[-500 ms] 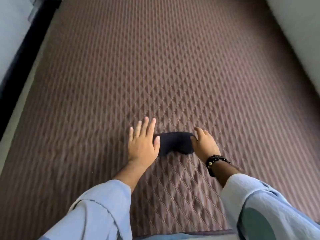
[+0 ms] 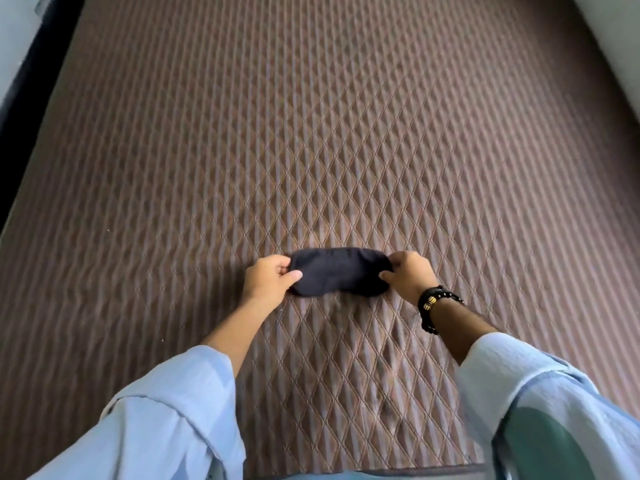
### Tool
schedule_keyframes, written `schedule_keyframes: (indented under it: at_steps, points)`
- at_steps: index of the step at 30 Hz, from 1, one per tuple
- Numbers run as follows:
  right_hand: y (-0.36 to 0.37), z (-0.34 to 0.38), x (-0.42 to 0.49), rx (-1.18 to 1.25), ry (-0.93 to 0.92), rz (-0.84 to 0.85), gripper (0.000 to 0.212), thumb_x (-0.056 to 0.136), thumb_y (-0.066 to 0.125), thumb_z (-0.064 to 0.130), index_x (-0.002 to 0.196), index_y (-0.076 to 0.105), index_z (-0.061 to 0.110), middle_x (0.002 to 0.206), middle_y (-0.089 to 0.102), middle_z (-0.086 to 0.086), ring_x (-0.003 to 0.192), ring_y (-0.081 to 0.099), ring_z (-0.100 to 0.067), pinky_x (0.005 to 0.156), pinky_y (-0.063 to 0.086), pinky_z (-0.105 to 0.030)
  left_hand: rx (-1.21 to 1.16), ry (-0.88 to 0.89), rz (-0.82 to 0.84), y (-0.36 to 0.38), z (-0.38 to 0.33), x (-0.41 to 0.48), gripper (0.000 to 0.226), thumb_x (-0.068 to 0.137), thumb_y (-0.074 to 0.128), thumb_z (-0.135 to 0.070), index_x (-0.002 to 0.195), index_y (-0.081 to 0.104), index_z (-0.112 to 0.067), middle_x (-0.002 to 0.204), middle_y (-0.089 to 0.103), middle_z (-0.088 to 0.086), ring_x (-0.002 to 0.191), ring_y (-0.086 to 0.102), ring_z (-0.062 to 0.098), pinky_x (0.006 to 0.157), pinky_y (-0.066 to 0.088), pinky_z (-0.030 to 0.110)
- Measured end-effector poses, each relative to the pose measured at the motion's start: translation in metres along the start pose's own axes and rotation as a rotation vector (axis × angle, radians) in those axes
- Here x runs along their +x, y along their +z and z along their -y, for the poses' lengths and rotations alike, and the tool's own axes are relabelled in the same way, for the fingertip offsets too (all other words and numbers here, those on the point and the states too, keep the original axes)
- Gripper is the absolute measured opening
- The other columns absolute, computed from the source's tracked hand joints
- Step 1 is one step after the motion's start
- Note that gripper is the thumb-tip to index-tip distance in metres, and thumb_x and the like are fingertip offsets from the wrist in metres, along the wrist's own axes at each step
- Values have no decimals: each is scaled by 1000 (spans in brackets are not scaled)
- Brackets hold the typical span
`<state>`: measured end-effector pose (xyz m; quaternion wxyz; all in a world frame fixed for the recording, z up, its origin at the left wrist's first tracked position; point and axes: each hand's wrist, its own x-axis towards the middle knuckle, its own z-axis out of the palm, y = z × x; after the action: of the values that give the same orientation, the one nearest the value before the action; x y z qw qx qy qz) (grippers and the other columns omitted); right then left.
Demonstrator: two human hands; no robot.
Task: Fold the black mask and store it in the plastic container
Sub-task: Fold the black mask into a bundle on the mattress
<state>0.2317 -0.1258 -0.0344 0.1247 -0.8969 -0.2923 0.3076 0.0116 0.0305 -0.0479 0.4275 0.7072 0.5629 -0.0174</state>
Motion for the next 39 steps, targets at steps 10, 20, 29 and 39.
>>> schedule_keyframes:
  at_steps: [10, 20, 29, 39]
  points:
    - [40, -23, -34, 112, -265, -194, 29, 91, 55, 11, 102, 55, 37, 131, 52, -4, 111, 56, -24, 93, 50, -37, 64, 370, -154, 11, 29, -35, 33, 88, 52, 18, 87, 75, -6, 126, 58, 6, 113, 53, 11, 97, 41, 25]
    - [82, -1, -84, -269, -388, -267, 55, 93, 41, 34, 147, 40, 31, 86, 67, -4, 61, 63, -31, 47, 44, -31, -181, -179, -122, 18, 24, -38, 23, 98, 57, -41, 108, 71, -25, 106, 78, 3, 98, 74, 32, 88, 62, 45]
    - [121, 35, -91, -183, -119, -21, 82, 92, 38, 19, 159, -8, 28, 92, 71, -11, 54, 48, -26, 53, 37, -32, -345, -256, -26, 28, 19, -34, 29, 97, 62, -37, 116, 77, -20, 104, 77, 2, 103, 73, 27, 96, 62, 49]
    - [119, 23, -86, -131, -150, -54, 61, 91, 40, 25, 151, 24, 28, 86, 70, -9, 57, 55, -30, 51, 32, -30, -332, -29, 112, 48, -43, -53, 22, 86, 64, -30, 69, 68, -15, 55, 61, -5, 63, 58, 22, 65, 51, 36]
